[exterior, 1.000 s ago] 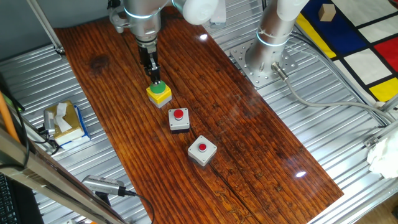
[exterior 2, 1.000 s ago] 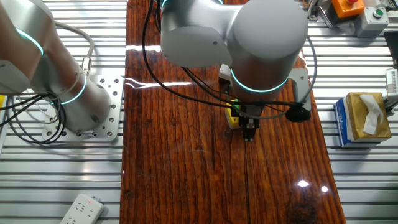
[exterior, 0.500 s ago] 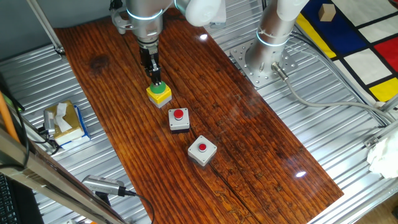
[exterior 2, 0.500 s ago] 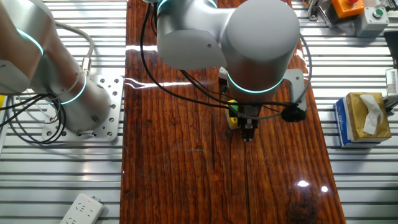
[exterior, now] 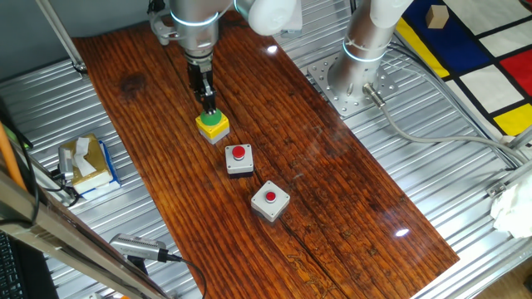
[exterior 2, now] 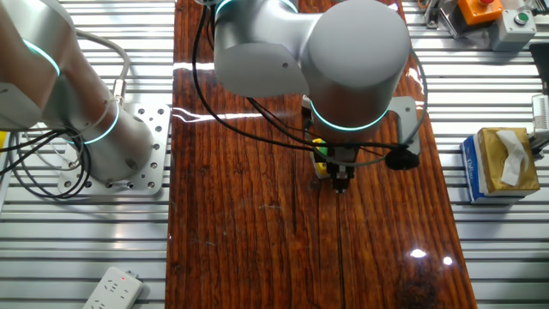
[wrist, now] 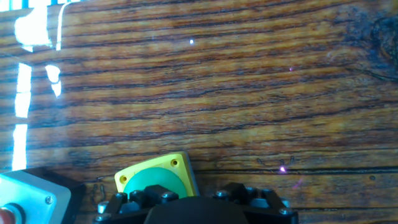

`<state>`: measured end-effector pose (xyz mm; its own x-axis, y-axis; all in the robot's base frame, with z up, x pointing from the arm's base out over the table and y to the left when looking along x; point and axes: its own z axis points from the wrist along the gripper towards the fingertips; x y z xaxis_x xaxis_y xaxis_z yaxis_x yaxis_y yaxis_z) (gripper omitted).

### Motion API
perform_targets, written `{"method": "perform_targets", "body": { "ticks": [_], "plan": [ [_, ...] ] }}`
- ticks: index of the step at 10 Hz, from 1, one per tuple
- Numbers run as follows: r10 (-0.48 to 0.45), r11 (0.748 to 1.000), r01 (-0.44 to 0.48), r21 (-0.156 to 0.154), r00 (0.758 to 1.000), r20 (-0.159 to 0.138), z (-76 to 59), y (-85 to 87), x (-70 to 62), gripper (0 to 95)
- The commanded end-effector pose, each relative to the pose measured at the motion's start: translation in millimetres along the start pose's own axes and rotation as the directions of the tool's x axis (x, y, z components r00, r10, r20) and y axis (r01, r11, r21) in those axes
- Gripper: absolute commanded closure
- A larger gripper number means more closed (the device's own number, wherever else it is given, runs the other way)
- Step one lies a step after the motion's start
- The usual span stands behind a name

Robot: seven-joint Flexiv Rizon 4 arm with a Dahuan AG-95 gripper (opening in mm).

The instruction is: Press three buttons from left to right in sequence

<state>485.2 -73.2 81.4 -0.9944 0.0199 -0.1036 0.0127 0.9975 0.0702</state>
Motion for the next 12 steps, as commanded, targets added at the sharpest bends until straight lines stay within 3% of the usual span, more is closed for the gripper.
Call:
{"method": "perform_targets", "body": {
  "ticks": [1, 3, 6, 12],
  "plan": [
    [-0.001, 1.0, 0.001, -0.008, 1.0, -0.007, -2.8, -1.7, -1.4, 19.0],
    [-0.009, 1.0, 0.009, -0.01, 1.0, -0.019, -20.4, -4.6, -7.4, 19.0],
    [0.01, 1.0, -0.01, -0.023, 1.0, -0.011, -31.0, -1.4, -13.1, 19.0],
    [0.085, 0.996, -0.086, -0.027, 0.996, -0.008, -35.6, 40.6, -21.8, 19.0]
  ]
}}
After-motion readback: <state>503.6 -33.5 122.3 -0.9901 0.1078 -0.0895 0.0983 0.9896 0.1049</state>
